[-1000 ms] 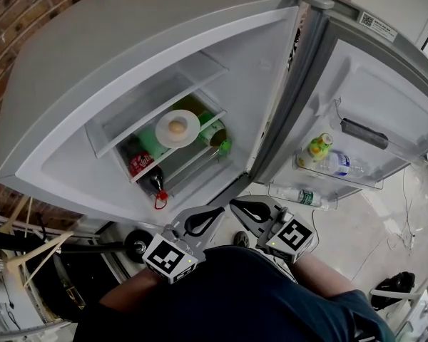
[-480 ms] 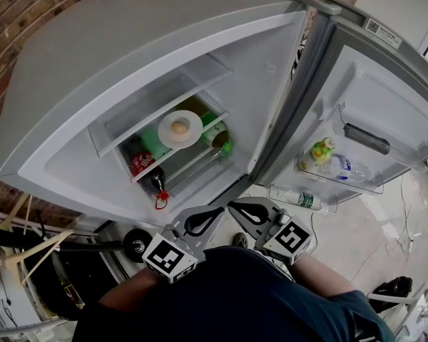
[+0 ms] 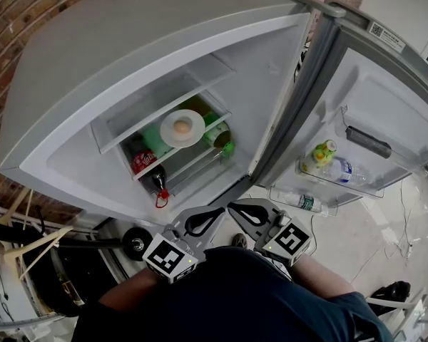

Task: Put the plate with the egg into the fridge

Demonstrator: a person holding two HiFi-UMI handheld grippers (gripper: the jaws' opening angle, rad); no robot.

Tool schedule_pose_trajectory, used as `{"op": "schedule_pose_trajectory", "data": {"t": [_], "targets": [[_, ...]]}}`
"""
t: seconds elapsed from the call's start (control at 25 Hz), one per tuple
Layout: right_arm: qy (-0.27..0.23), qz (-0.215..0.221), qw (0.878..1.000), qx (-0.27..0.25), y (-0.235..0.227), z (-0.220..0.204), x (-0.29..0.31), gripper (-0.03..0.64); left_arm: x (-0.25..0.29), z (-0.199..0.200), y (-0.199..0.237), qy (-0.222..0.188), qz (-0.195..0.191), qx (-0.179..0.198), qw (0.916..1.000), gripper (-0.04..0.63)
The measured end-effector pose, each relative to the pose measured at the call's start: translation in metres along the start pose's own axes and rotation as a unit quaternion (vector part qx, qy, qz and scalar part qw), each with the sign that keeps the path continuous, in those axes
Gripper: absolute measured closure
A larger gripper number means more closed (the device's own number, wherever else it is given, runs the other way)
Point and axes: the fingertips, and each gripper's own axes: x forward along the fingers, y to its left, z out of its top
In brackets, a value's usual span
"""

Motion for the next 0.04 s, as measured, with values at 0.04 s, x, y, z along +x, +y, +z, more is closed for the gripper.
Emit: {"op": "schedule_pose_trajectory", "data": {"t": [0.04], "targets": [[0.001,0.0,1.0,0.0,0.0001,-0.0007,-0.0003,0.607,0.0,0.0,-0.0002,0.0,0.0,0.001,1.0,0.591]]}}
